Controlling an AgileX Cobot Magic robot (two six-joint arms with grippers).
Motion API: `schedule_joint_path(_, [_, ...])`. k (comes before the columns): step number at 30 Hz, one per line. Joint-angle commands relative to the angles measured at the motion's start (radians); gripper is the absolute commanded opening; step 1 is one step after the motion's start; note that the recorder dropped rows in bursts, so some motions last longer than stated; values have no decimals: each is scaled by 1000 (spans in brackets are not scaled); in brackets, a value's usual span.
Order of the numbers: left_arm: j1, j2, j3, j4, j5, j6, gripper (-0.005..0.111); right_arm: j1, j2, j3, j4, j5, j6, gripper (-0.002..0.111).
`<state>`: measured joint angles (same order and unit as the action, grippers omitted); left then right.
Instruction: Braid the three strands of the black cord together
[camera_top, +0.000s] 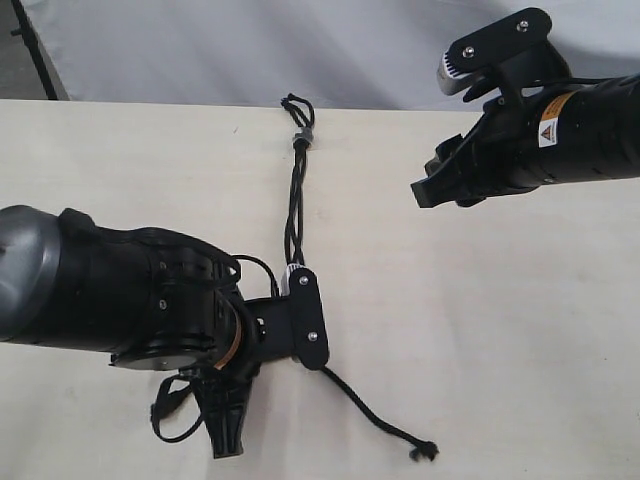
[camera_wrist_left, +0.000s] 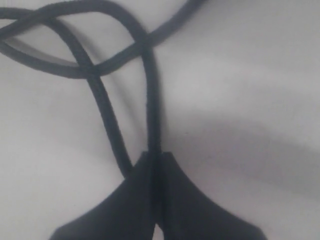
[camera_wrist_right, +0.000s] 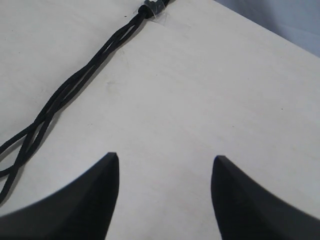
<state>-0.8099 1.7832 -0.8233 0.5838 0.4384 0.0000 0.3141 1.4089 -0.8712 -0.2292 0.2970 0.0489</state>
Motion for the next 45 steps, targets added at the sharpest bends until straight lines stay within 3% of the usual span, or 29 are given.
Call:
schedule_joint_path(1, [-2,1,-5,17,6,-8,1,-4,-9,1,1,-7,3,53])
schedule_joint_path(19, [8,-92,-3,10,10,-51,0,-4,-9,1,1,-26,3,53])
schedule_joint_path(33, [258,-37,111,22,-334,-49,0,-4,-9,1,1,-25,7,53])
schedule_joint_path(42, [287,39,116,22,-370,-47,0,-4,-9,1,1,-25,7,53])
schedule_joint_path(45, [287,49,116,-39,-343,-53,0,-4,-9,1,1,-25,7,53])
